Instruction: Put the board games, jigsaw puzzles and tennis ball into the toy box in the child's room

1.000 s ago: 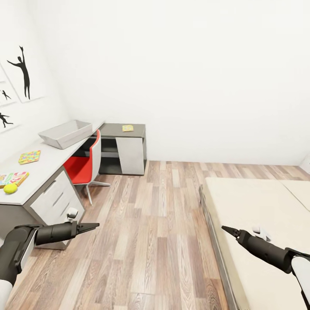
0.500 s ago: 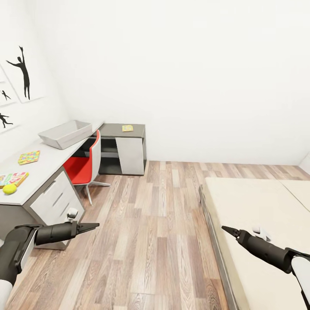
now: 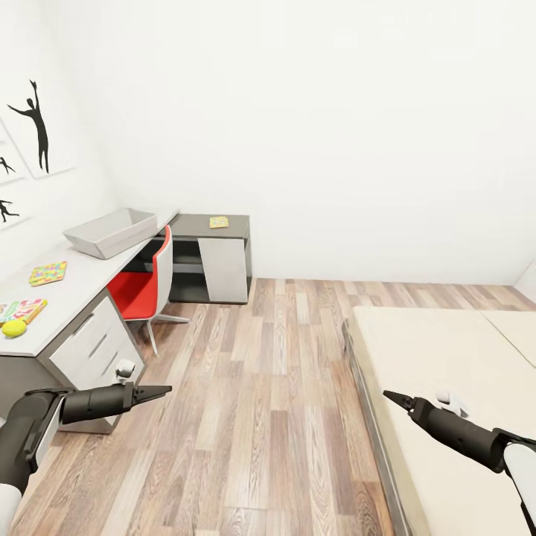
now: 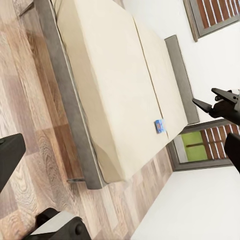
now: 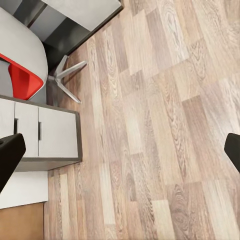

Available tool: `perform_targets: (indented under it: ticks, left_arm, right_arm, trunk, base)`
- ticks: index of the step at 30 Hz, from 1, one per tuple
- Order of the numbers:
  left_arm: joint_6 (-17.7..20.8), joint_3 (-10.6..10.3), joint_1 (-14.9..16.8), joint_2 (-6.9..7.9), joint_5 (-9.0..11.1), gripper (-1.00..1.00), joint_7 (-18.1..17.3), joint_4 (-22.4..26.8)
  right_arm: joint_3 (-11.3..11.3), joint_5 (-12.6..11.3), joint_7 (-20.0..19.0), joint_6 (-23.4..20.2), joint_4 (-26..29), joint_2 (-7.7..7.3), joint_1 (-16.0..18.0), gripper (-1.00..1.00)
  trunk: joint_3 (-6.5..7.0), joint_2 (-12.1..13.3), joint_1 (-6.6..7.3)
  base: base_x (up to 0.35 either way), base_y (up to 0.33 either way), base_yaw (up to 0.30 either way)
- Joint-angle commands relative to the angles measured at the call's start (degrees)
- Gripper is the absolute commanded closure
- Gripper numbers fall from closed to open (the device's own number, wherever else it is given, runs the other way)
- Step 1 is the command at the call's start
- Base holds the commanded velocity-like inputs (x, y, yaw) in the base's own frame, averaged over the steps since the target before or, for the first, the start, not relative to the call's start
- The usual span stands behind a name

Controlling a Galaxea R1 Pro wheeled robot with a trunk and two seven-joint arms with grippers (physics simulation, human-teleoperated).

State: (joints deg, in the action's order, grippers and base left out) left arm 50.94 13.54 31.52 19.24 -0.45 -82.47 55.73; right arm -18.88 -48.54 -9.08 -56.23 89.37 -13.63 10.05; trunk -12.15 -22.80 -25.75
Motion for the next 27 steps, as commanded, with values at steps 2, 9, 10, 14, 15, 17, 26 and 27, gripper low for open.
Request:
perform_targets:
  ticks: [2,9,10,14,15,17,26,27]
  left_arm:
    - [0.6,0.0,0.1,0.01,0.0,-1.0,-0.2,0.0]
    - [0.6,0.0,0.0,0.01,-0.1,-1.0,-0.2,0.0]
    - [0.6,0.0,0.0,0.01,-0.1,-1.0,-0.2,0.0]
    - [0.6,0.0,0.0,0.01,-0.1,-1.0,-0.2,0.0]
    - [0.6,0.0,0.0,0.01,-0.1,-1.0,-0.2,0.0]
    - [0.6,0.0,0.0,0.01,0.0,-1.0,-0.2,0.0]
    - [0.6,0.0,0.0,0.01,0.0,-1.0,-0.2,0.0]
    - [0.6,0.0,0.0,0.01,0.0,-1.0,-0.2,0.0]
  right_arm:
    - [-0.1,0.6,-0.6,-0.3,0.0,0.01,0.1,-1.0]
    - [0.0,0.6,-0.6,-0.3,0.0,0.01,0.1,-1.0]
    - [0.0,0.6,-0.6,-0.3,0.0,0.01,0.1,-1.0]
    - [0.0,0.6,-0.6,-0.3,0.0,0.01,0.1,-1.0]
    - [0.0,0.6,-0.6,-0.3,0.0,0.01,0.1,-1.0]
    - [0.0,0.6,-0.6,-0.3,0.0,0.04,0.1,-1.0]
    - [0.0,0.6,-0.6,-0.3,0.0,0.03,0.1,-1.0]
    - [0.0,0.6,-0.6,-0.3,0.0,0.02,0.1,-1.0]
  trunk:
    - [-0.1,-0.1,-0.03]
    - [0.09,-0.1,-0.03]
    - [0.1,-0.1,-0.03]
    - [0.13,-0.1,-0.03]
    - [0.14,-0.1,-0.03]
    - [0.14,-0.1,-0.03]
    - [0.15,-0.1,-0.03]
    - [0.15,-0.1,-0.03]
  base:
    - [0.0,0.0,-0.018]
    - [0.0,0.0,-0.088]
    - [0.0,0.0,-0.043]
    - [0.0,0.0,-0.026]
    - [0.0,0.0,-0.014]
    - [0.0,0.0,-0.01]
    - [0.0,0.0,-0.003]
    - [0.0,0.0,0.0]
